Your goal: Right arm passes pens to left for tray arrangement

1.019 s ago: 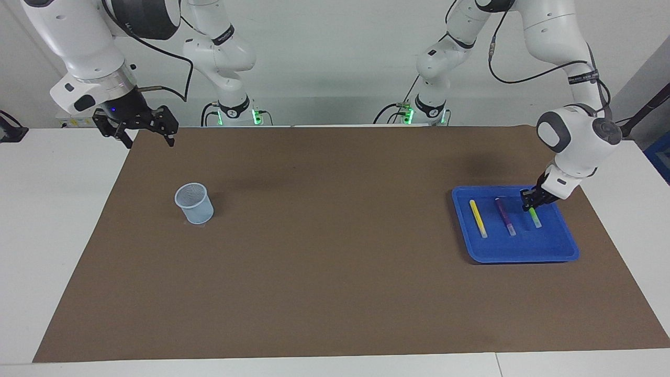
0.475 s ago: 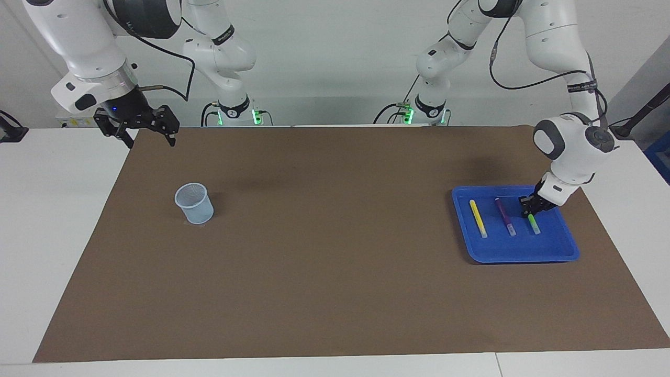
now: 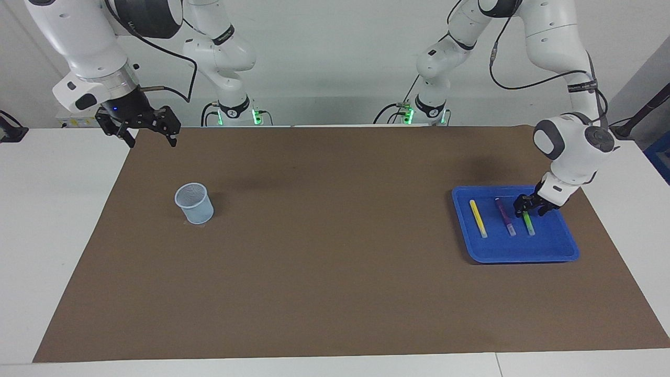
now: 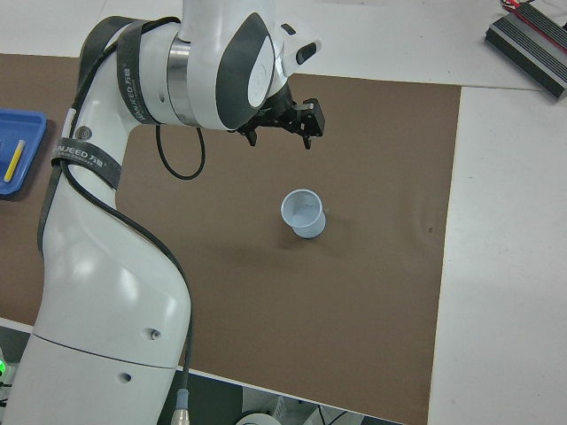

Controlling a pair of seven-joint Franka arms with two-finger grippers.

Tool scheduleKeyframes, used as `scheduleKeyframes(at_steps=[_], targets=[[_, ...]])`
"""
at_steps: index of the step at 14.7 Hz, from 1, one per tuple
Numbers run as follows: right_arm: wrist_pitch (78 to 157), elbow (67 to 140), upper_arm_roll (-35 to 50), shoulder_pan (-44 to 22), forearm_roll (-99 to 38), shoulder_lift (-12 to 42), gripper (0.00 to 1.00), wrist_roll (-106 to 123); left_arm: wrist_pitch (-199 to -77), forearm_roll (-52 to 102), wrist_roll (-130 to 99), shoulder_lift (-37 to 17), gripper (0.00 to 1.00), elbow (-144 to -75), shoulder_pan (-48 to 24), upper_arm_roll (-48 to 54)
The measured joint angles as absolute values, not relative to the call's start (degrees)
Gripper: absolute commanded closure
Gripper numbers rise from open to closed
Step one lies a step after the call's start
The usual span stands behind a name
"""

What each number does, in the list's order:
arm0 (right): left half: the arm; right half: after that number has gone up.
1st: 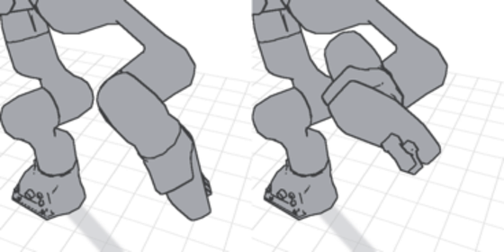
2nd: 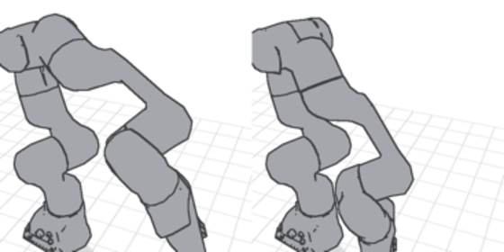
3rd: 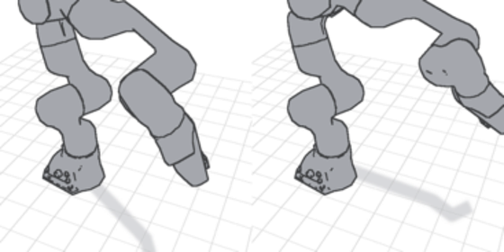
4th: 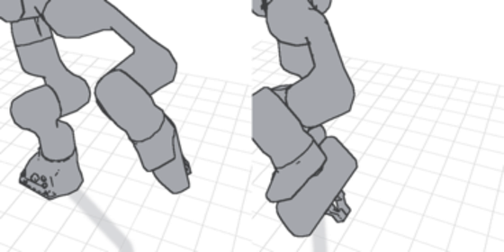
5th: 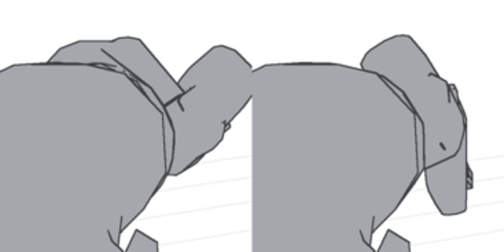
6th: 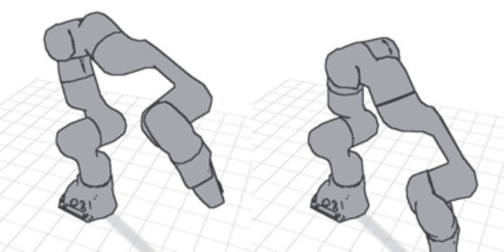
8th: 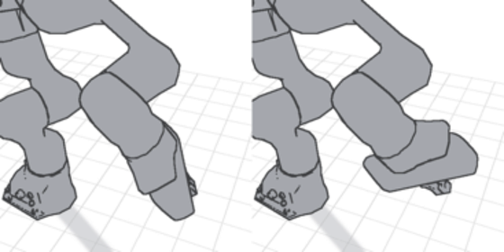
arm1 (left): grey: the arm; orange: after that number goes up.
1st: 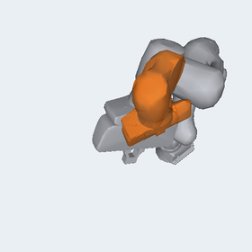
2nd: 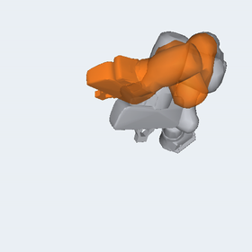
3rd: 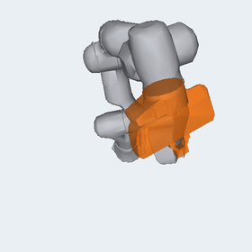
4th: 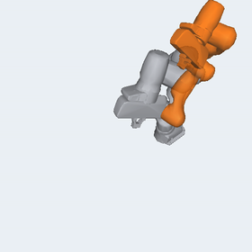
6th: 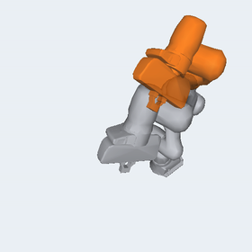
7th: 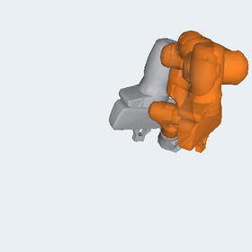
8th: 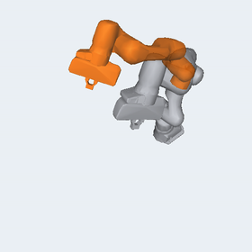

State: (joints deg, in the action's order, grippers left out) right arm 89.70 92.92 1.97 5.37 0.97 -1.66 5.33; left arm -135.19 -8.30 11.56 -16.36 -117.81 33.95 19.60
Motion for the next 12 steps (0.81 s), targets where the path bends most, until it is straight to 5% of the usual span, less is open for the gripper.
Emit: scheduleKeyframes(at_steps=[7,12], targets=[[89.7,92.9,1.5,5.3,1.0,-1.7,0.00,5.5,-114.6,-8.3,8.4,-15.2,0.00,-103.0,30.7,20.1],[89.7,92.9,1.5,5.3,1.0,-1.7,0.00,5.5,-108.6,-8.3,3.7,-11.5,0.00,-100.5,27.2,20.5]])
